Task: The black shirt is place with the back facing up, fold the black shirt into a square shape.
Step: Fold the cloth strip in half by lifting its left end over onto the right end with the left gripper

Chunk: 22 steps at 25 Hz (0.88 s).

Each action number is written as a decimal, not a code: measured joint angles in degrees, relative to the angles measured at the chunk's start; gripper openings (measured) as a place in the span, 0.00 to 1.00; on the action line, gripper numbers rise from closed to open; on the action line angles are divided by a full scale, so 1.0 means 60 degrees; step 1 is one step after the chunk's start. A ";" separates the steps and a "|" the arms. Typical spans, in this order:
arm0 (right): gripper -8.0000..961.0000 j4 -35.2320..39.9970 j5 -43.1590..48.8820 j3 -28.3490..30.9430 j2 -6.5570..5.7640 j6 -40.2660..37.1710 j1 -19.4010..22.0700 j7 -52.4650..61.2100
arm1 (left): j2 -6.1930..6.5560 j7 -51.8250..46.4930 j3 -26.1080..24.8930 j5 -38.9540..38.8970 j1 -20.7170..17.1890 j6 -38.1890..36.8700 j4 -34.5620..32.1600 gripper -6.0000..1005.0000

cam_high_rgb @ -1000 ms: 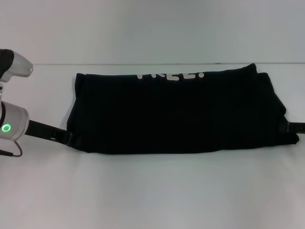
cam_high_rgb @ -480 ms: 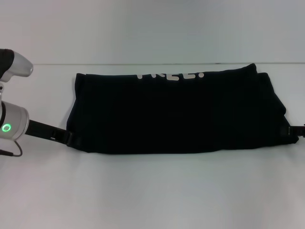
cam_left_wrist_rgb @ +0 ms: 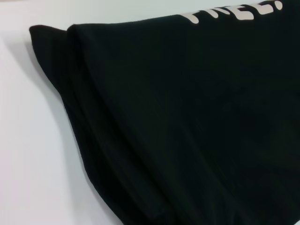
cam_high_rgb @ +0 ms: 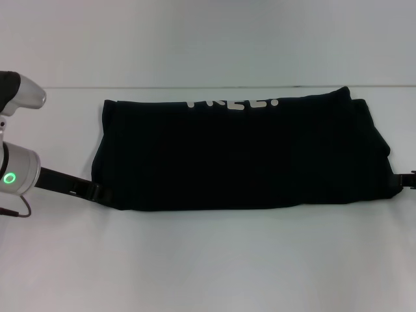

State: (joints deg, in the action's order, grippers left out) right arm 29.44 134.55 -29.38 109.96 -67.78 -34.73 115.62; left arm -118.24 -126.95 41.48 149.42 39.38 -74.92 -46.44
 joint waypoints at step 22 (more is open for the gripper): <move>0.02 0.0129 -0.0091 0.1303 -0.0183 -0.0750 0.0593 -0.0603 | 0.0324 0.0489 -0.0131 0.0076 0.0059 -0.0512 -0.0238 0.09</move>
State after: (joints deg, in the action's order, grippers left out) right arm 30.22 134.01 -21.57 108.86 -72.28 -31.17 112.00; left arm -116.30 -124.02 40.69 149.87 39.73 -77.99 -47.87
